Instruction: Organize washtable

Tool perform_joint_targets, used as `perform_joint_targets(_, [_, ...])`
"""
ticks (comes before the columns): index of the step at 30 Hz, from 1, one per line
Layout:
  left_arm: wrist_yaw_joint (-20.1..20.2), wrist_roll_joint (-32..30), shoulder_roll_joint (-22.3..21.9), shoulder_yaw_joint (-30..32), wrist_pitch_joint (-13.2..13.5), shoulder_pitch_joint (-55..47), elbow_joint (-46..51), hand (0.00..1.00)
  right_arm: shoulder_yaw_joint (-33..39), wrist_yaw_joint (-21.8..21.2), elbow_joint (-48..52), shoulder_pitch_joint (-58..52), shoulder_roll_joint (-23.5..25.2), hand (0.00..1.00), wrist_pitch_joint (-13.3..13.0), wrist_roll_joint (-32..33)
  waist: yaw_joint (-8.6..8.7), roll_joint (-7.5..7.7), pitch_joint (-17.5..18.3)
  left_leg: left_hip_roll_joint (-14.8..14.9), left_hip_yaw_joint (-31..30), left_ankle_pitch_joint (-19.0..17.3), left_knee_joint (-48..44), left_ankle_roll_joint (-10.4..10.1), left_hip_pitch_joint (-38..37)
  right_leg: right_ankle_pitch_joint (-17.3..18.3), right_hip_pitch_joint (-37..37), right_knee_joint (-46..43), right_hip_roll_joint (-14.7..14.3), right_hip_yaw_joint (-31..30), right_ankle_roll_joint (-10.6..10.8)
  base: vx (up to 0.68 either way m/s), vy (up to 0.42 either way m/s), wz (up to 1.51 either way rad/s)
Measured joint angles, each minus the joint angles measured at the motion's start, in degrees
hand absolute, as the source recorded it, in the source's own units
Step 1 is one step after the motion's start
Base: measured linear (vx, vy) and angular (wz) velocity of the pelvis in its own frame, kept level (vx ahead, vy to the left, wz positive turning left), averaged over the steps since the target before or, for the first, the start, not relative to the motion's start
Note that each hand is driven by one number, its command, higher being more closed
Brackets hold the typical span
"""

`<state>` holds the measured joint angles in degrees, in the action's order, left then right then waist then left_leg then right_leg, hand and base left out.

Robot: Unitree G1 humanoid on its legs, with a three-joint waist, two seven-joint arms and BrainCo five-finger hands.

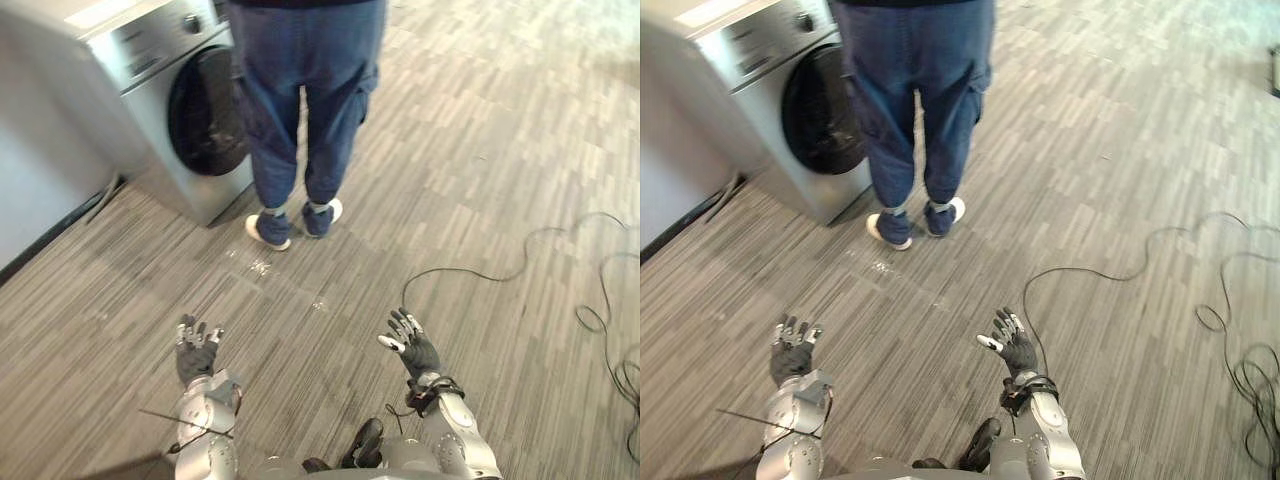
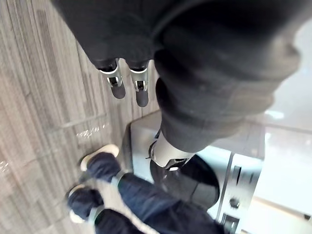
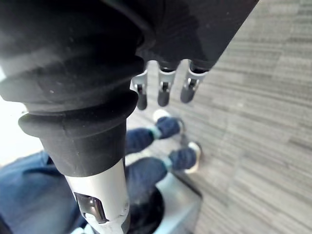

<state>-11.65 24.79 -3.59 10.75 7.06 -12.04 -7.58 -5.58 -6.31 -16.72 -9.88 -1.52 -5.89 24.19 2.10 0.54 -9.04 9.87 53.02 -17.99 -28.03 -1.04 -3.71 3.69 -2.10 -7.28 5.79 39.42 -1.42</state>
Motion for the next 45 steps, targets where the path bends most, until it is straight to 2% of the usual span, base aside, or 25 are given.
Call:
perform_joint_targets(1, [0.23, 0.55, 0.09, -2.2, 0.0, -0.19, -0.16, 0.0, 0.78, 0.07, 0.0, -0.57, -0.37, 0.0, 0.02, 0.01, 0.03, 0.52, 0.33, 2.17, 0.5, -1.98, -0.66, -1.71, 0.36, -0.14, 0.85, 0.5, 0.09, -1.99, 0.06, 0.06, -0.02, -0.64])
perform_joint_targets(2, [0.57, 0.6, 0.14, -4.09, 0.02, -0.46, -0.24, 0.0, 1.5, 0.1, 0.0, -0.64, -0.91, 0.0, -0.19, 0.02, 0.17, 0.53, 0.85, 4.5, 0.65, -2.02, 3.55, -2.29, 1.06, -0.17, 0.74, 0.32, 0.03, -3.77, 0.14, 0.02, 0.008, -0.77])
perform_joint_targets(3, [0.75, 0.6, 0.15, -4.76, 0.01, -0.44, -0.32, 0.0, 1.55, 0.07, 0.04, -0.69, -1.43, 0.0, -0.27, 0.02, 0.38, -0.03, 1.02, 5.76, 0.94, -0.25, 8.07, -2.89, 0.92, -0.1, 0.74, 0.13, -0.55, -4.6, 0.27, 0.02, 0.056, -0.91])
perform_joint_targets(4, [1.49, 0.6, -0.41, -4.9, -0.01, -0.86, -1.29, 0.0, 1.67, 0.06, -0.2, -0.52, -2.03, 0.0, -0.18, 0.01, 0.14, -0.11, 1.81, 5.66, 2.8, 0.79, 7.92, -2.68, -0.72, -0.09, 0.71, 0.12, -0.63, -7.1, 1.06, 0.06, 0.135, -0.68])
perform_joint_targets(5, [1.65, 1.29, -0.41, -5.01, -0.03, -1.14, -1.42, 0.0, 1.8, 0.12, 0.09, -1.4, -1.78, 0.0, -0.24, 0.09, 0.66, 0.27, 2.8, 6.27, 2.82, 0.61, 5.65, -2.33, -0.87, -0.21, 0.84, 0.61, -0.81, -7.95, 1.19, 0.11, 0.156, -0.81])
perform_joint_targets(7, [1.67, 2.47, -0.38, -5.02, -0.03, -1.59, -1.57, 0.0, 1.66, 0.09, 0.13, -3.07, -1.25, 0.0, -0.2, 0.15, 0.03, 0.61, 3.14, 8.83, 1.53, 0.68, -2.17, -1.92, -1.0, -0.16, 1.88, 0.56, -1.08, -10.69, 1.25, 0.09, 0.126, -0.71])
perform_joint_targets(8, [1.69, 3.49, -0.36, -4.82, -0.14, -3.01, -1.74, 0.0, 1.65, 0.13, 0.19, -3.54, -1.21, 0.0, -0.16, 0.55, 0.04, 0.31, 2.98, 11.66, -1.22, 2.13, -10.75, 0.71, -0.33, -0.17, 3.42, 1.02, -1.41, -12.61, 1.22, 0.08, 0.114, -0.94])
perform_joint_targets(9, [1.74, 4.06, -0.43, -3.88, -0.32, -4.72, -1.75, 0.0, 1.69, 0.22, 0.55, -3.95, -1.22, 0.0, -0.16, 0.61, -0.04, 0.41, 2.88, 14.64, -7.77, 8.27, -23.03, 8.75, 4.22, -0.27, 5.99, 2.49, -0.32, -14.87, 1.12, 0.12, 0.2, -1.05])
perform_joint_targets(10, [1.96, 4.39, 0.0, -4.12, -0.43, -5.65, -1.94, 0.0, 1.7, 0.36, 1.28, -4.26, -1.21, 0.0, -0.17, 0.75, -0.2, 0.44, 2.8, 15.3, -15.07, 10.46, -30.34, 9.99, 9.77, -0.24, 6.58, 2.83, 0.58, -17.04, 1.31, 0.13, 0.22, -0.99])
perform_joint_targets(11, [2.81, 4.5, -0.01, -4.72, -0.68, -5.86, -2.28, 0.0, 2.93, 0.43, 1.7, -4.09, -1.53, 0.0, -0.24, 1.14, -0.97, -0.15, 2.66, 13.83, -23.33, 4.77, -32.26, 6.45, 15.17, -0.46, 6.1, 2.32, 1.6, -18.55, 1.66, 0.18, 0.415, -1.1])
perform_joint_targets(12, [3.66, 4.93, -0.01, -4.89, -0.65, -5.86, -2.14, 0.0, 4.2, 0.83, 1.58, -3.59, -1.5, 0.0, -0.23, 1.31, -2.54, -0.68, 2.6, 10.52, -32.36, 1.29, -27.54, 1.45, 20.57, -0.81, 5.0, 1.4, 3.22, -21.08, 2.27, 0.16, 0.39, -1.1])
perform_joint_targets(13, [4.07, 4.95, -0.04, -4.77, -0.62, -5.87, -1.95, 0.0, 4.49, 0.91, 1.21, -3.39, -1.5, 0.0, -0.19, 1.79, -3.23, -1.16, 2.36, 8.71, -37.55, 0.62, -18.67, -0.77, 22.11, -0.65, 4.68, 0.63, 4.21, -22.74, 2.89, 0.17, 0.409, -0.97])
perform_joint_targets(14, [4.21, 4.97, -0.09, -4.73, -0.53, -6.28, -1.89, 0.0, 4.5, 0.9, 1.11, -3.32, -1.55, 0.0, -0.14, 1.94, -3.2, -1.44, 2.27, 7.84, -40.23, 2.03, -10.13, -2.4, 21.76, -0.53, 4.84, 0.12, 4.98, -23.42, 4.88, 0.18, 0.451, -0.72])
perform_joint_targets(15, [4.95, 4.95, 0.34, -4.28, -0.52, -7.62, -2.62, 0.0, 3.85, 0.92, -1.6, -2.61, -1.14, 0.0, 0.38, 2.31, -2.74, -0.65, 2.03, 4.26, -41.34, 5.9, -0.25, -4.68, 18.09, 2.57, 5.89, 0.61, 7.18, -26.77, 11.83, 0.2, 0.377, -0.46])
perform_joint_targets(17, [5.33, 4.84, 0.26, -4.03, -0.59, -7.86, -2.47, 0.0, 2.68, 0.54, -2.2, -3.19, -1.34, 0.0, 1.06, 2.34, -3.03, -0.3, 2.11, 2.03, -43.54, 6.61, 0.53, -5.32, 17.03, 3.47, 5.19, 0.02, 3.83, -28.99, 12.39, 0.19, 0.18, -0.24])
perform_joint_targets(18, [5.61, 4.78, -0.29, -4.4, -0.52, -8.5, -1.74, 0.0, 2.66, 0.44, -2.57, -3.0, -1.33, 0.0, 1.06, 2.56, -3.06, -0.3, 2.11, 0.35, -48.63, 6.68, -1.34, -5.66, 17.24, 3.57, 5.16, 0.96, 1.95, -28.95, 9.31, 0.13, 0.029, -0.27])
perform_joint_targets(19, [5.64, 4.8, -0.67, -5.24, -0.62, -9.29, -1.96, 0.0, 2.87, 0.62, -2.91, -2.43, -1.34, 0.0, 0.94, 3.37, -2.78, -1.24, 2.12, -0.8, -49.33, 6.54, -0.74, -5.47, 16.45, 1.39, 6.08, 2.61, 2.56, -30.46, 8.51, 0.09, 0.042, -0.29])
perform_joint_targets(21, [6.27, 4.8, -0.51, -6.96, -0.6, -9.09, -1.44, 0.0, 2.85, 0.8, -2.84, -1.96, -1.2, 0.0, 0.89, 3.81, -2.88, -1.76, 1.78, -0.97, -47.86, 6.09, 1.04, -4.66, 14.99, -0.02, 5.99, 3.32, 2.85, -30.88, 8.01, 0.1, 0.183, -0.28])
perform_joint_targets(28, [6.63, 4.85, 0.53, -8.92, -0.61, -9.33, 0.07, 0.0, 2.27, 1.05, -2.77, -3.86, 0.46, 0.0, 1.37, 4.48, -2.91, -0.55, 2.7, -1.18, -44.61, 6.72, 10.98, -3.97, 7.7, -0.46, 6.11, 3.62, 2.59, -33.79, 8.27, 0.05, 0.04, -0.32])
perform_joint_targets(32, [6.61, 4.82, 0.56, -10.4, -0.62, -9.26, -1.17, 0.0, 2.25, 1.04, -5.72, -5.02, -0.16, 0.0, 1.47, 4.49, -2.76, -0.6, 3.98, -1.3, -43.17, 9.76, 17.04, -4.11, 5.11, -2.75, 5.2, 4.71, 2.16, -34.89, 7.92, -0.01, -0.014, -0.21])
perform_joint_targets(33, [6.6, 4.77, 1.58, -11.12, -1.71, -10.43, -3.29, 0.0, 0.03, -0.01, -9.44, -6.97, 0.49, 0.0, 2.42, 5.48, -2.91, 2.22, 8.97, -5.88, -45.68, 18.27, 29.03, -2.54, 2.98, -5.29, 2.0, 7.54, 4.39, -34.76, 8.57, -0.01, -0.005, -0.05])
perform_joint_targets(39, [6.6, 4.77, 1.69, -11.04, -1.7, -10.08, -3.78, 0.0, 0.16, 0.03, -9.44, -6.86, 0.38, 0.0, 2.41, 5.46, -2.88, 2.0, 8.78, -5.88, -45.56, 18.27, 29.03, -2.54, 2.98, -5.29, 1.84, 7.35, 4.44, -34.77, 8.56, 0.0, 0.0, 0.0])
perform_joint_targets(45, [6.61, 4.15, 2.2, -10.88, -1.71, -7.05, -7.81, 0.0, 1.07, 1.35, -10.13, -5.78, -0.12, 0.0, 2.34, 5.32, -2.74, 1.32, 7.14, -5.91, -44.97, 18.36, 29.29, -2.66, 3.65, -4.86, 0.62, 6.32, 4.69, -34.33, 8.16, 0.0, 0.0, 0.01])
